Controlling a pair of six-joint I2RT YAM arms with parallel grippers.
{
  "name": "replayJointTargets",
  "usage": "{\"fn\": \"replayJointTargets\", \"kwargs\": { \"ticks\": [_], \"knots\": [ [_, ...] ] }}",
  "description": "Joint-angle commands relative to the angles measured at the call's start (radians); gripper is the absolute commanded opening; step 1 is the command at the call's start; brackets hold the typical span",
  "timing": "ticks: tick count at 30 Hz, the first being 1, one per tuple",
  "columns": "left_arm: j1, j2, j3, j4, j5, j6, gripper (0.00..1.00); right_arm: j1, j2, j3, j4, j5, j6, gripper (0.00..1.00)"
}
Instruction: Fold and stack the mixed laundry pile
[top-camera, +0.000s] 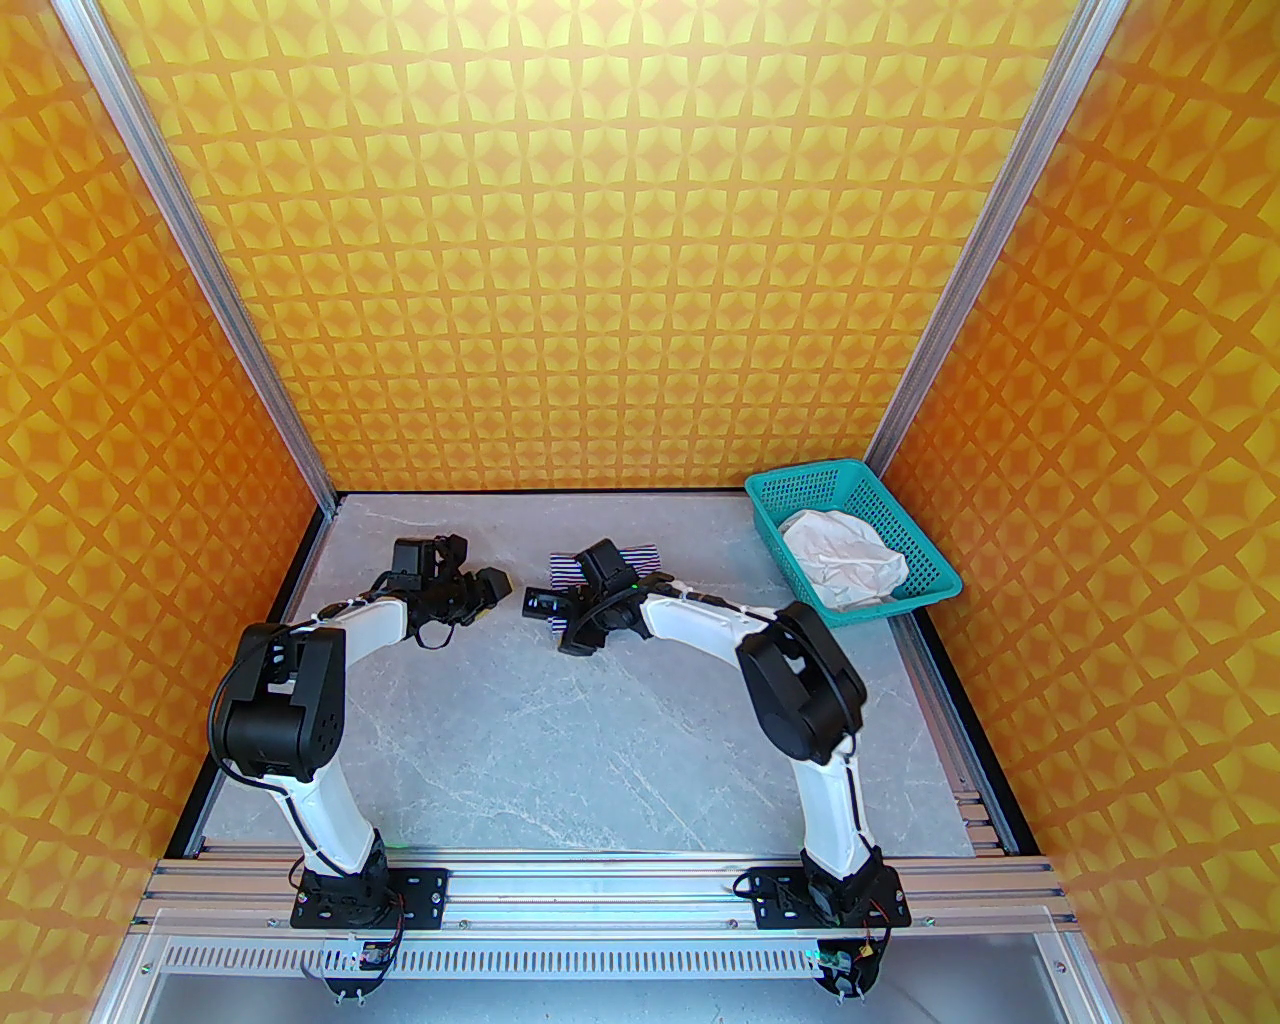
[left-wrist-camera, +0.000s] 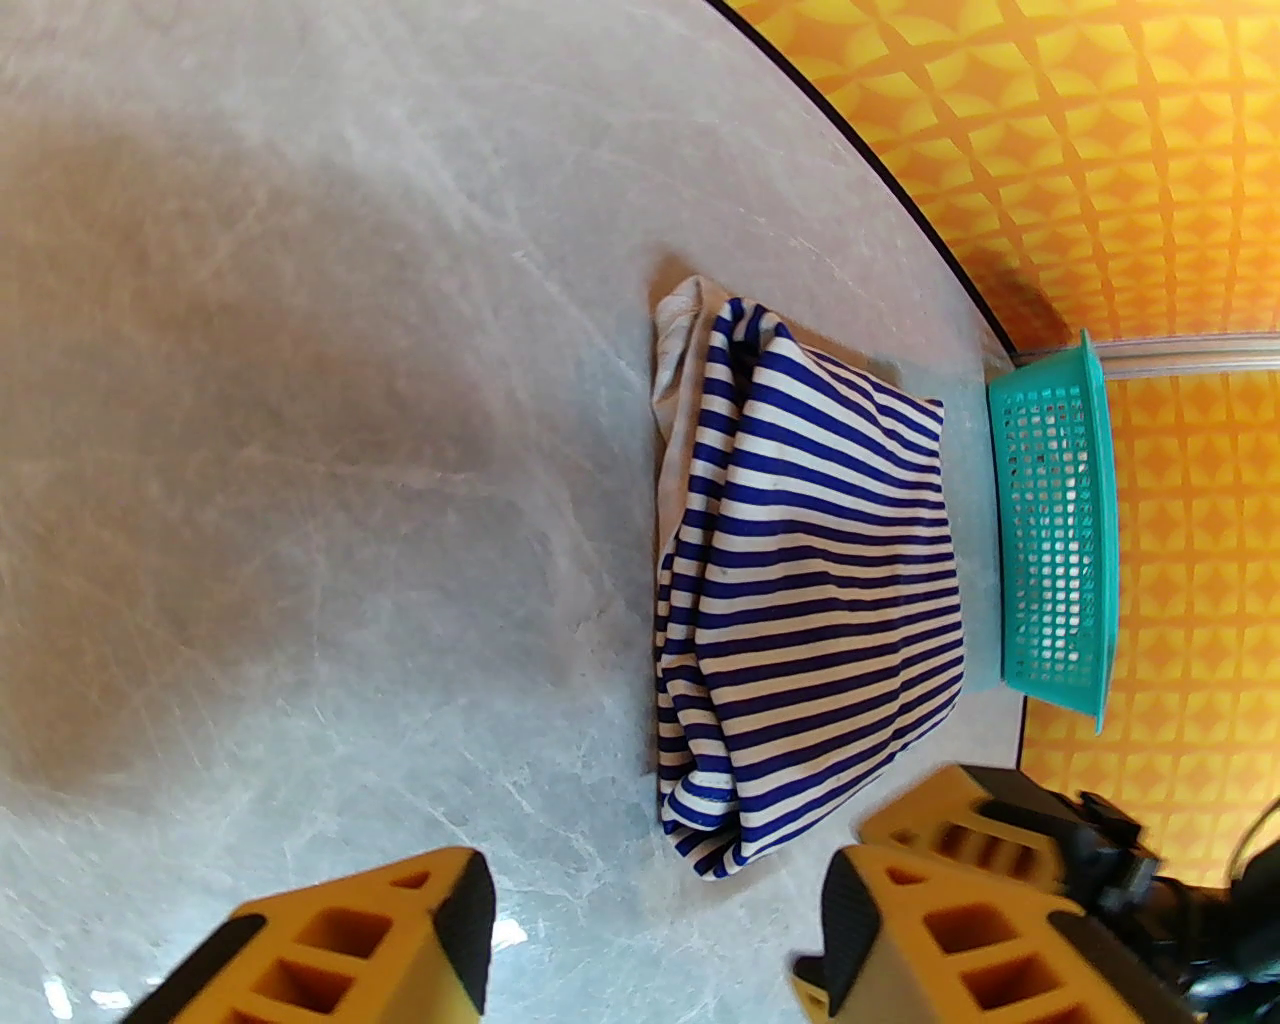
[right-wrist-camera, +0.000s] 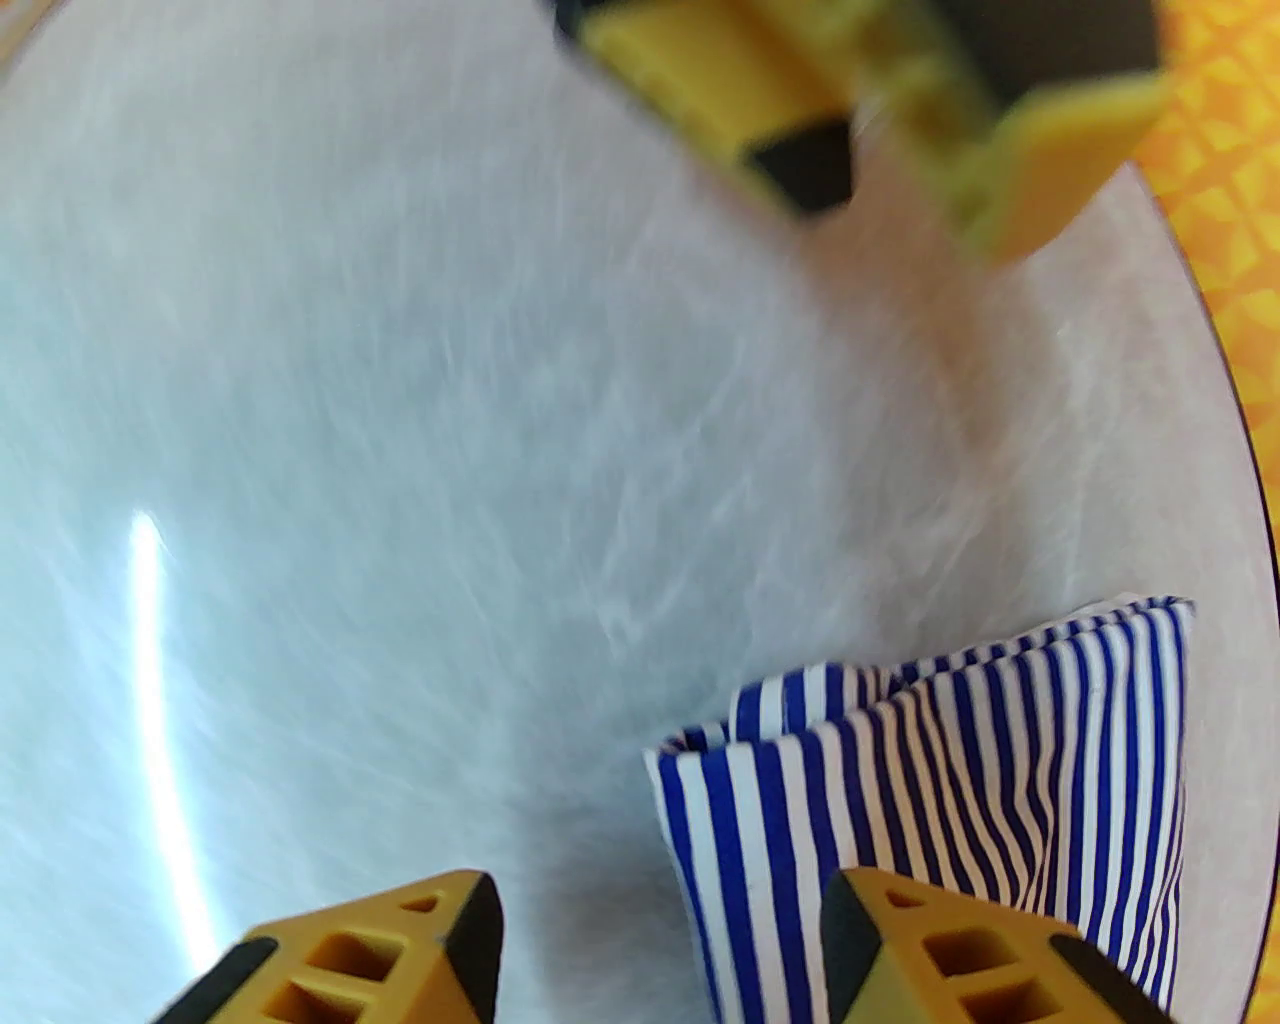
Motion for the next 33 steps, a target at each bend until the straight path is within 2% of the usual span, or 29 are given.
{"fn": "replayJointTargets", "kwargs": {
  "ticks": [1, 5, 8, 11, 13, 15, 22, 26, 33],
  "knots": [
    [0.0, 0.035, -0.014, 0.067, 0.02, -0.076, 0.6, 0.003, 0.052, 0.05, -0.022, 0.056, -0.114, 0.58],
    [-0.001, 0.059, -0.009, 0.093, 0.02, -0.107, 0.61, 0.003, 0.109, 0.112, -0.034, 0.062, -0.112, 0.56],
    [-0.007, 0.07, -0.002, 0.082, 0.011, -0.124, 0.61, 0.003, 0.122, 0.132, -0.024, 0.067, -0.084, 0.47],
    [-0.019, 0.078, 0.001, 0.088, -0.001, -0.173, 0.66, 0.001, 0.105, 0.129, -0.009, 0.054, -0.055, 0.29],
    [-0.038, 0.086, 0.014, 0.093, -0.003, -0.206, 0.69, -0.002, 0.083, 0.108, 0.024, 0.053, -0.039, 0.08],
    [-0.055, 0.095, 0.026, 0.104, -0.008, -0.244, 0.69, -0.007, 0.051, 0.066, 0.063, 0.044, -0.026, 0.0],
    [-0.124, 0.142, 0.048, 0.129, -0.058, -0.39, 0.74, -0.047, -0.064, -0.085, 0.237, -0.06, 0.043, 0.0],
    [-0.157, 0.178, 0.103, 0.096, -0.073, -0.422, 0.76, -0.062, -0.083, -0.12, 0.292, -0.089, 0.071, 0.0],
    [-0.197, 0.245, 0.177, 0.143, -0.081, -0.489, 0.79, -0.068, -0.093, -0.138, 0.315, -0.123, 0.076, 0.0]
  ]
}}
